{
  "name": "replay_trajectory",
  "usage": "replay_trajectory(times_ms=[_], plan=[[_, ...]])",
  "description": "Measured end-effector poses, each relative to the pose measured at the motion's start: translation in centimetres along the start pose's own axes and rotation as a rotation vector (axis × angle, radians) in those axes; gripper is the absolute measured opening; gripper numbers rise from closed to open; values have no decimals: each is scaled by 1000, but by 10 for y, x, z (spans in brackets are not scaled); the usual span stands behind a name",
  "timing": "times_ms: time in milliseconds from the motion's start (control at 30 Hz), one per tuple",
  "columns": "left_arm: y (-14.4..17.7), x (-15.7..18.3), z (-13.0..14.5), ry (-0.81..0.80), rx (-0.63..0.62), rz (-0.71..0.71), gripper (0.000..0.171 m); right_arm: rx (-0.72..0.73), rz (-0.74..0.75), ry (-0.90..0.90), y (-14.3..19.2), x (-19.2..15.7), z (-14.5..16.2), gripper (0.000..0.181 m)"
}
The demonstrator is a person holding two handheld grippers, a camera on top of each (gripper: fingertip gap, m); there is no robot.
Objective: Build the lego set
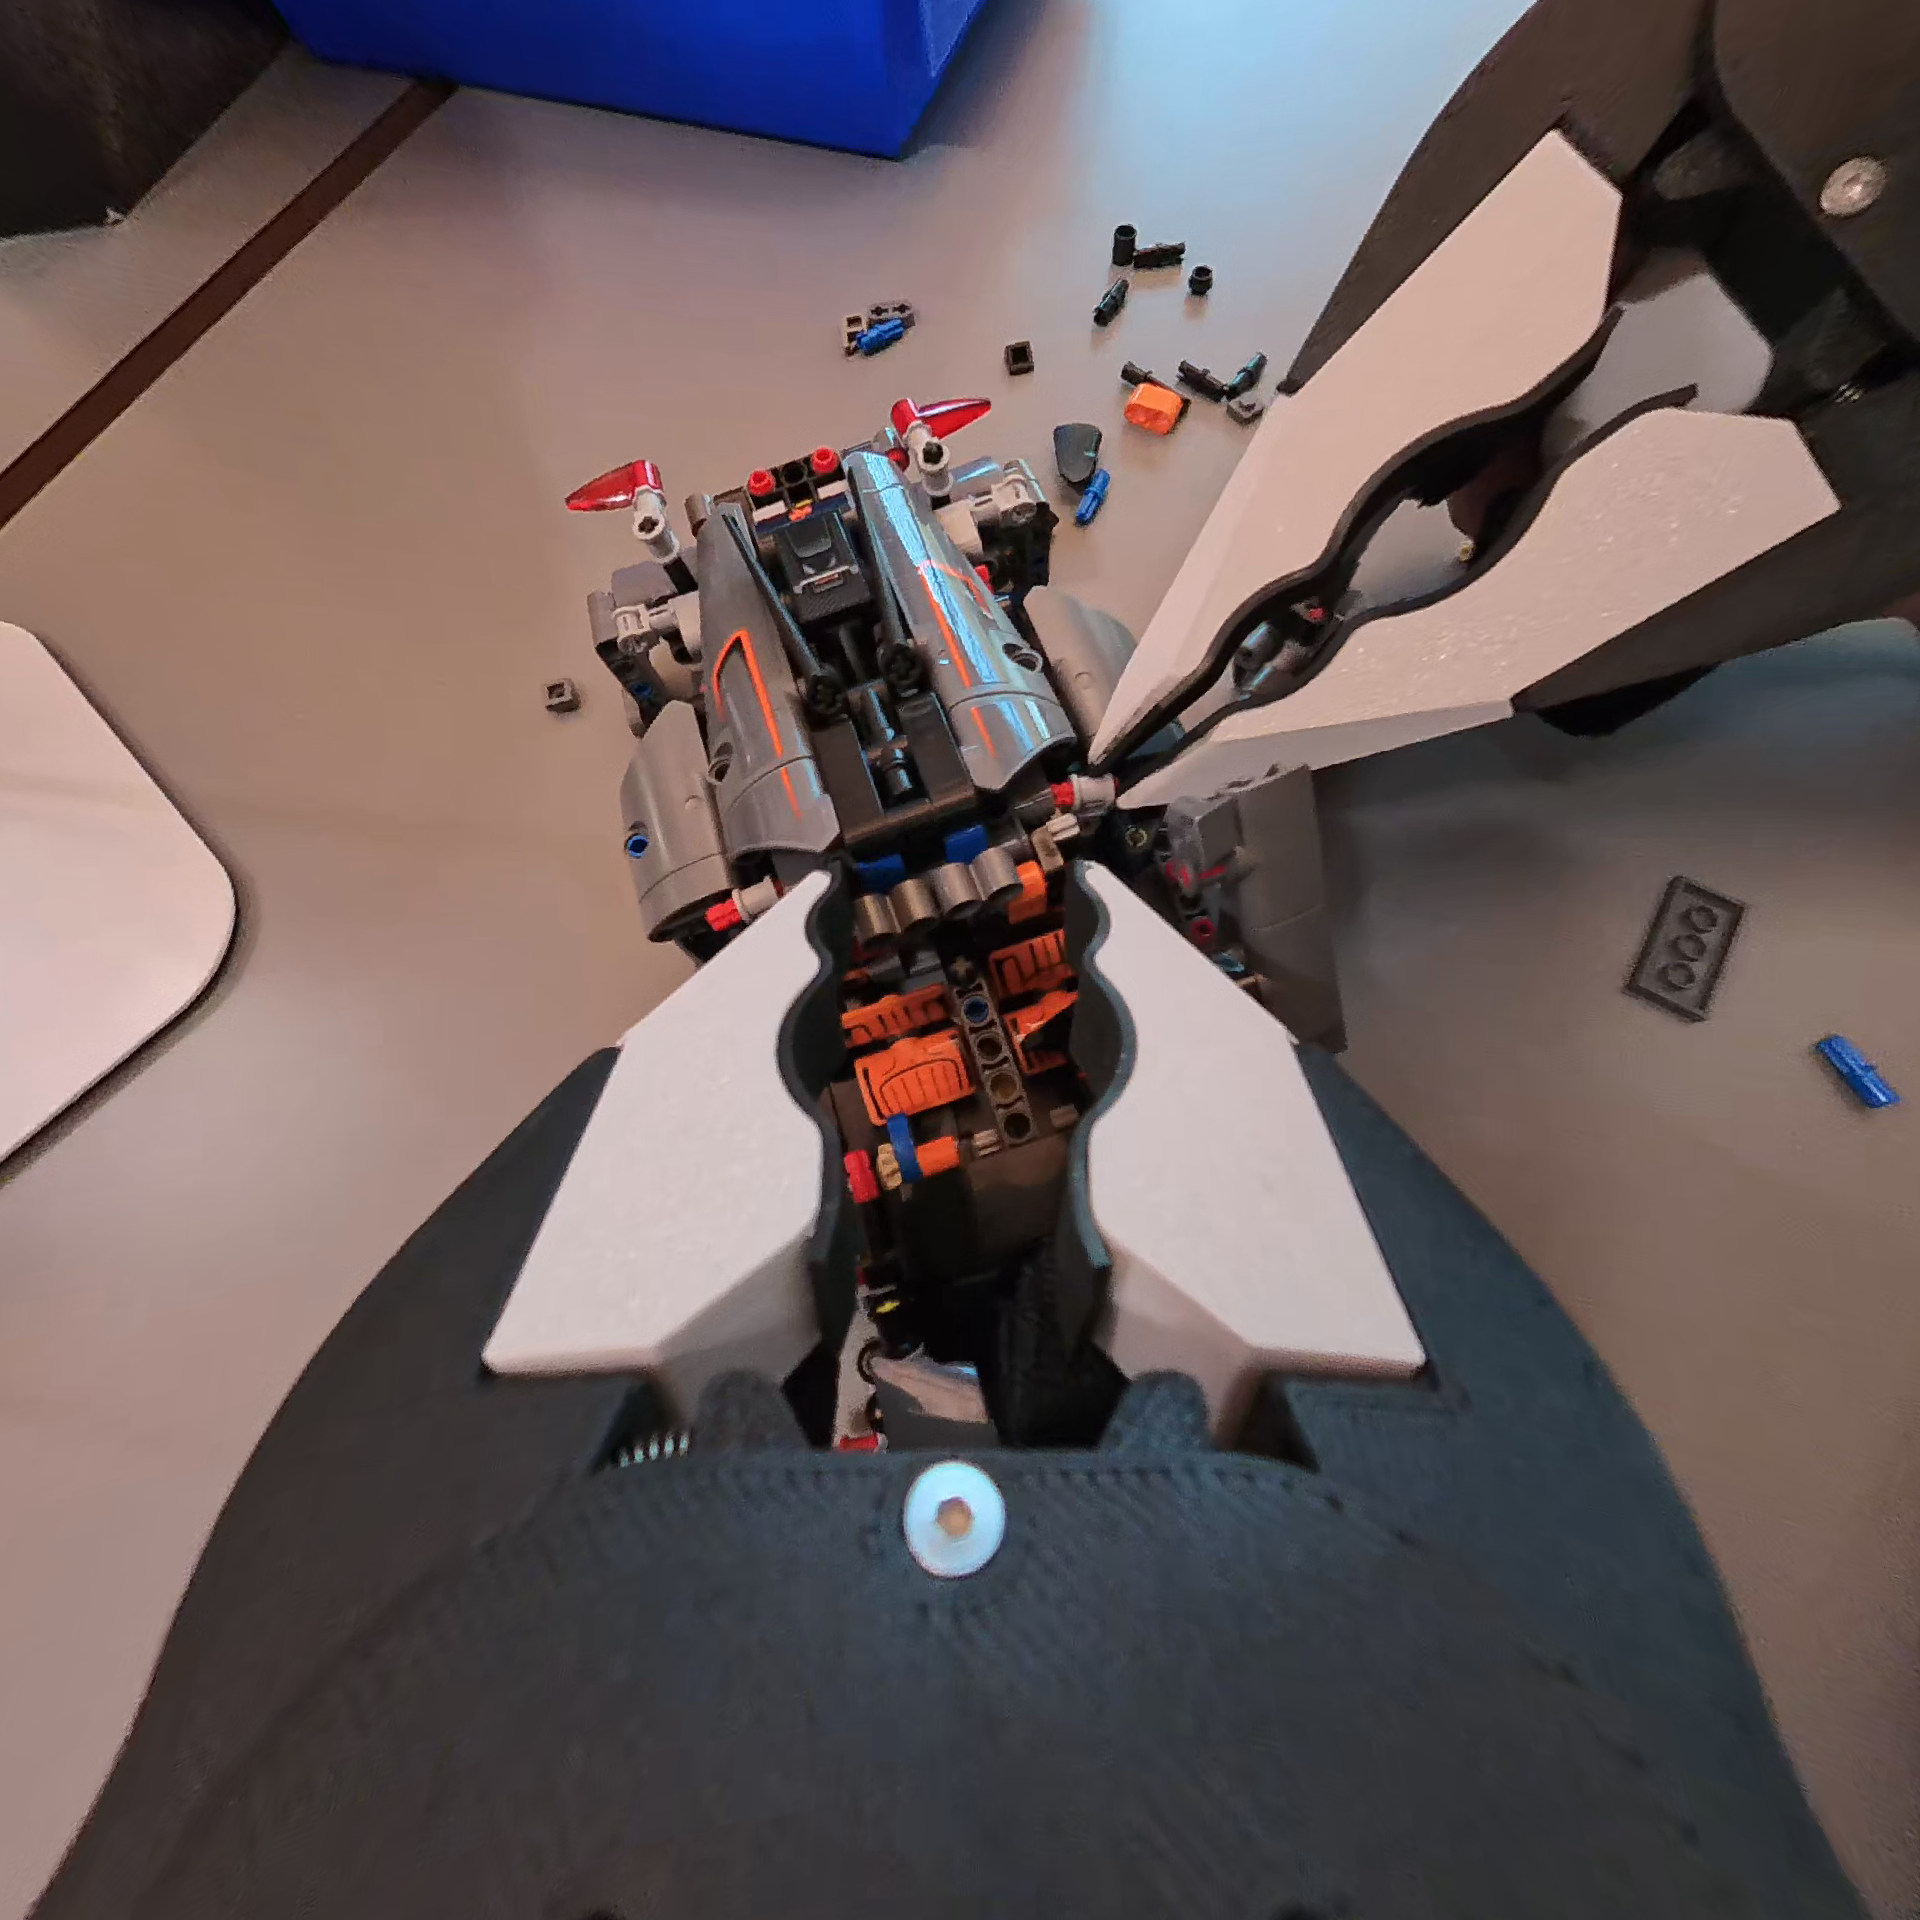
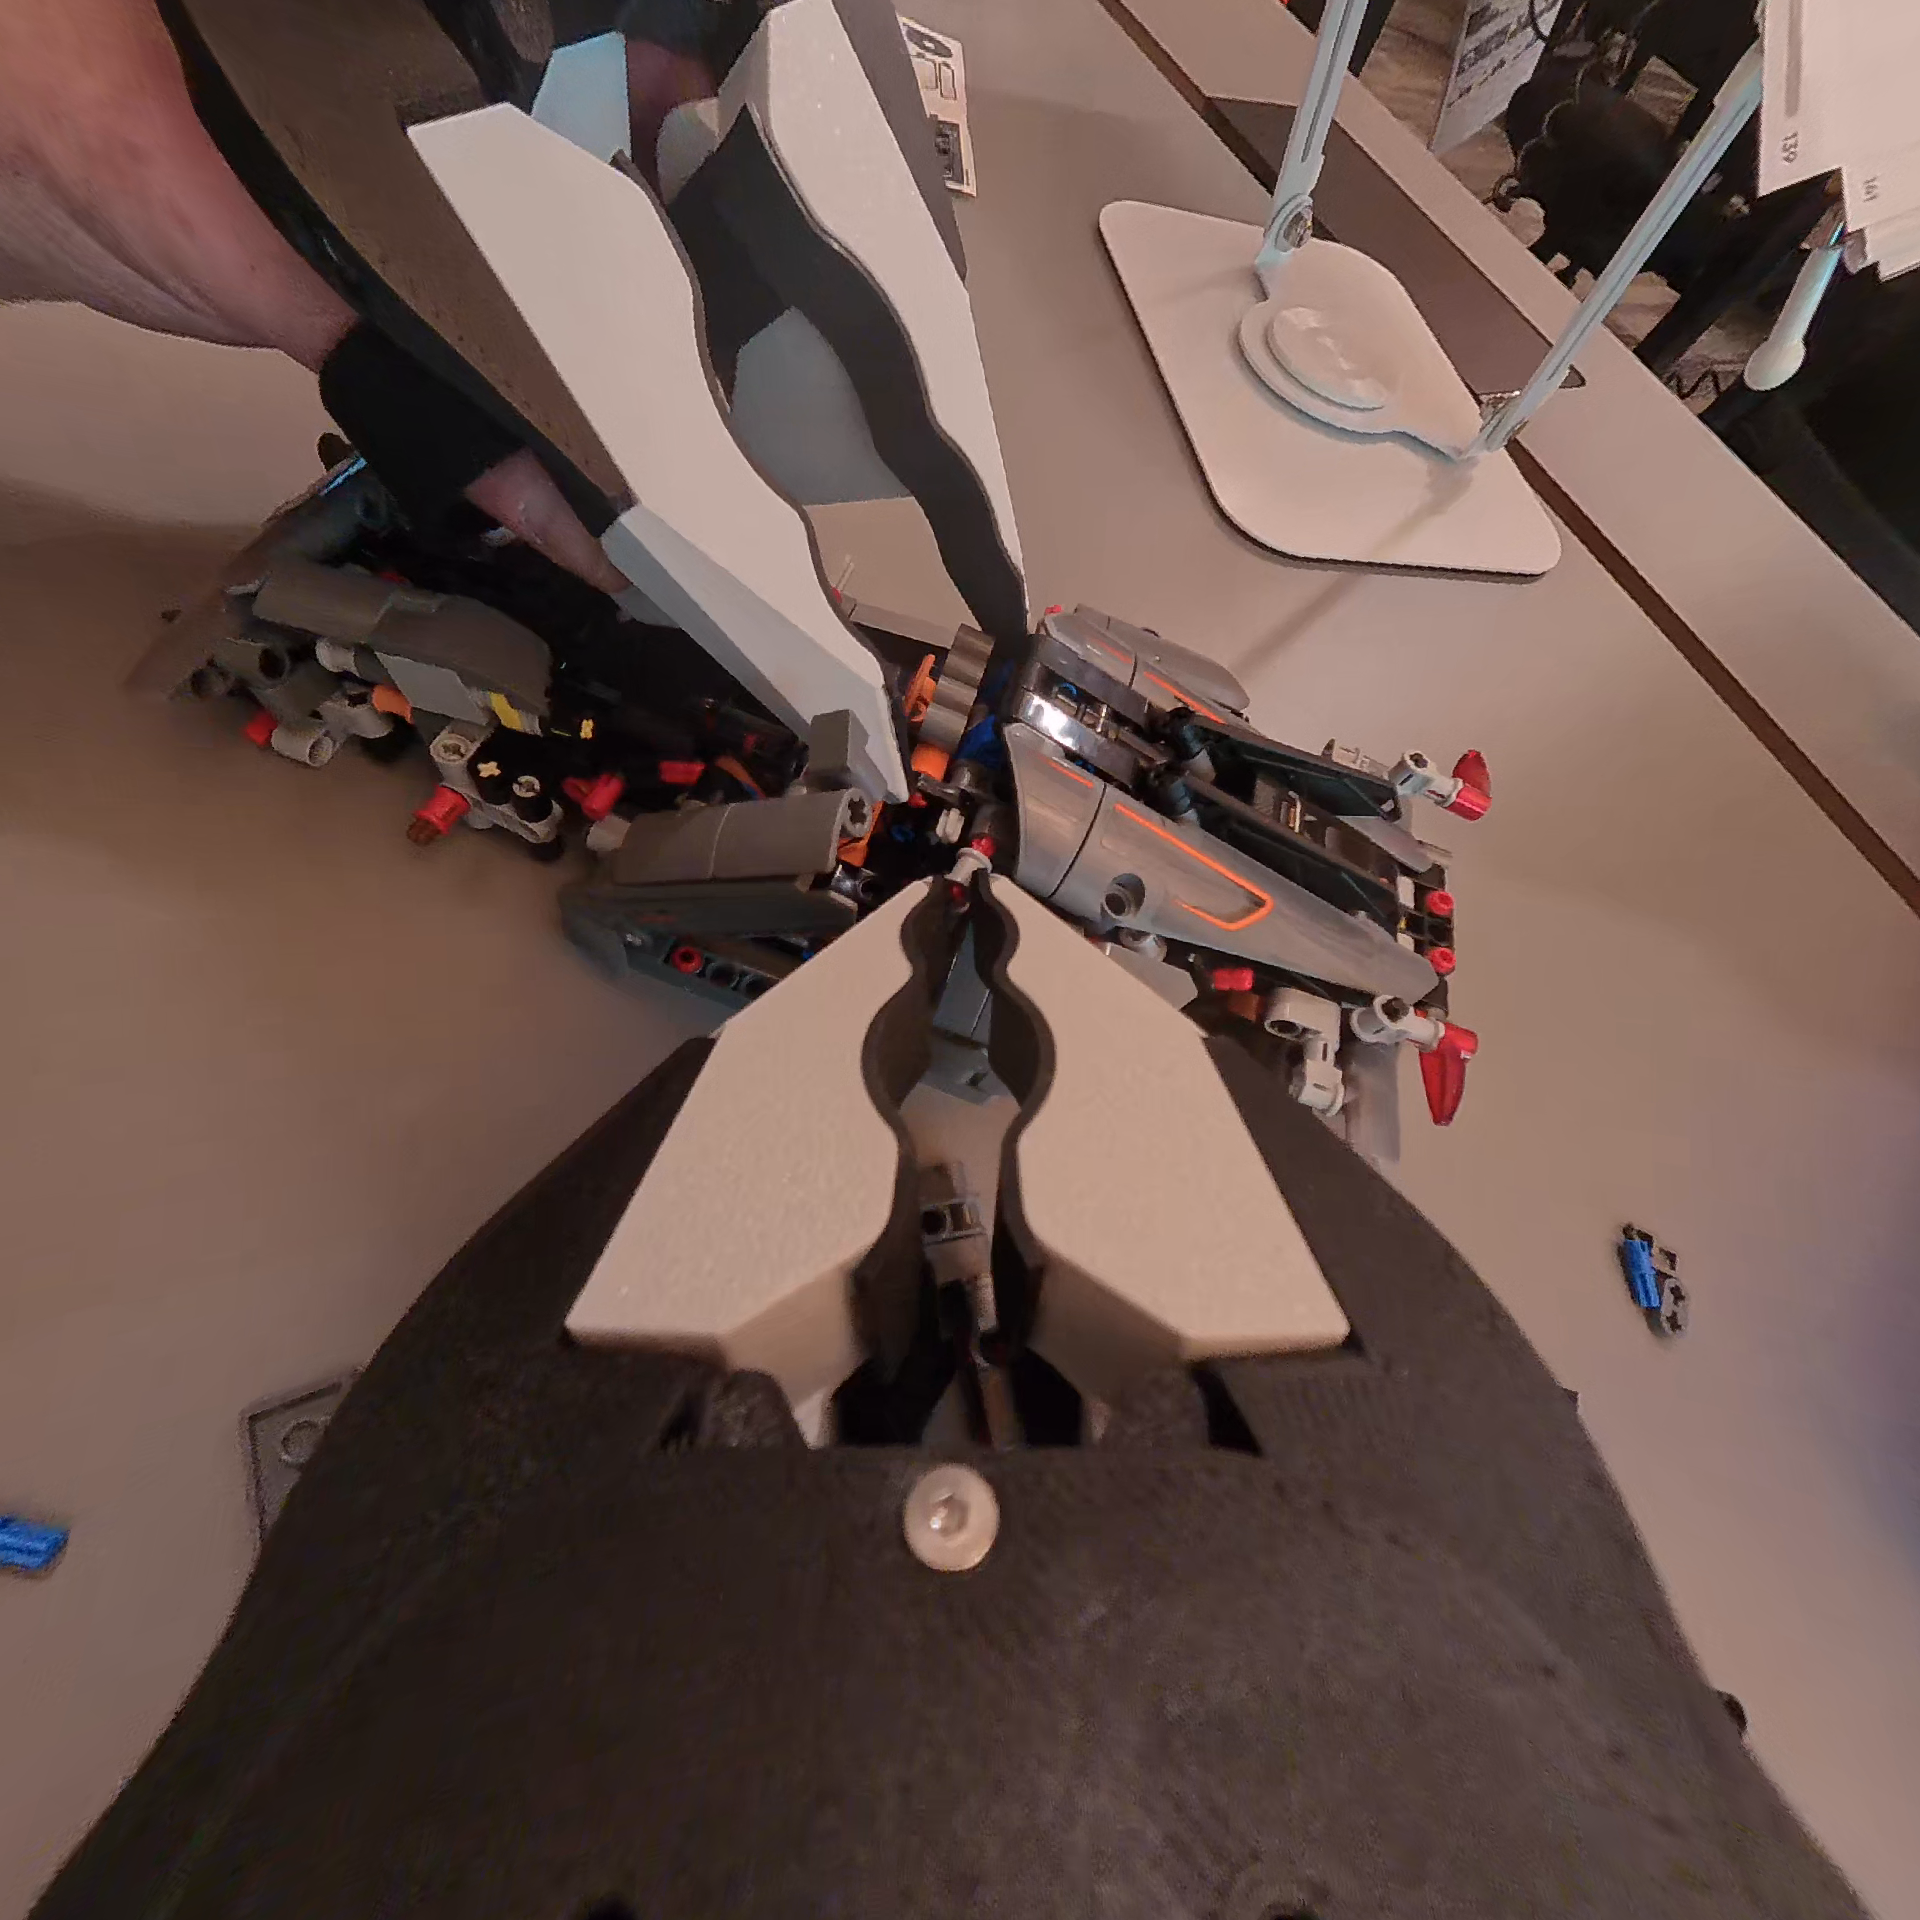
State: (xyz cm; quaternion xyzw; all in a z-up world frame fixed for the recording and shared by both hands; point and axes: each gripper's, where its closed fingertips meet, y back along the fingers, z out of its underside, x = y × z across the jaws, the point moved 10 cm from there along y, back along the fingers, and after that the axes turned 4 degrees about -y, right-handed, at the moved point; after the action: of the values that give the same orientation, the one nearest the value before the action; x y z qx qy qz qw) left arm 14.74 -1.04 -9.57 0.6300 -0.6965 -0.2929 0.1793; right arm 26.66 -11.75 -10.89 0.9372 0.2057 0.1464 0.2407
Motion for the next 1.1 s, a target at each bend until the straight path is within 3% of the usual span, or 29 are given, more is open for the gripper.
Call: replay_trajectory(times_ms=[133, 233, 400, 533, 667, 733, 967, 1100], plan=[[0, -1, 1, -3, 6, 10, 38, 1, 2, -6, 0, 2, 1, 1], [0, -3, 5, -6, 25, -4, 25, -5, 28, -16, 1, 4, 2, 1], [0, -3, 5, -6, 50, 5, 27, 5, 27, -25, 2, 6, 3, 0], [5, 1, 3, -17, -3, -13, 54, 18, 9, -44, 1, 4, 2, 0], [16, 8, 10, 24, -38, -14, 67, 14, -4, -37, -1, -2, -1, 1], [28, 15, 15, 42, -61, -38, 64, 20, -21, -53, -3, -6, -2, 1], [52, 22, 43, 66, -266, -35, 100, 18, -48, -64, -17, -25, -16, 0], [64, 15, 68, 84, -389, -65, 109, 21, -76, -78, -30, -40, -27, 0]])
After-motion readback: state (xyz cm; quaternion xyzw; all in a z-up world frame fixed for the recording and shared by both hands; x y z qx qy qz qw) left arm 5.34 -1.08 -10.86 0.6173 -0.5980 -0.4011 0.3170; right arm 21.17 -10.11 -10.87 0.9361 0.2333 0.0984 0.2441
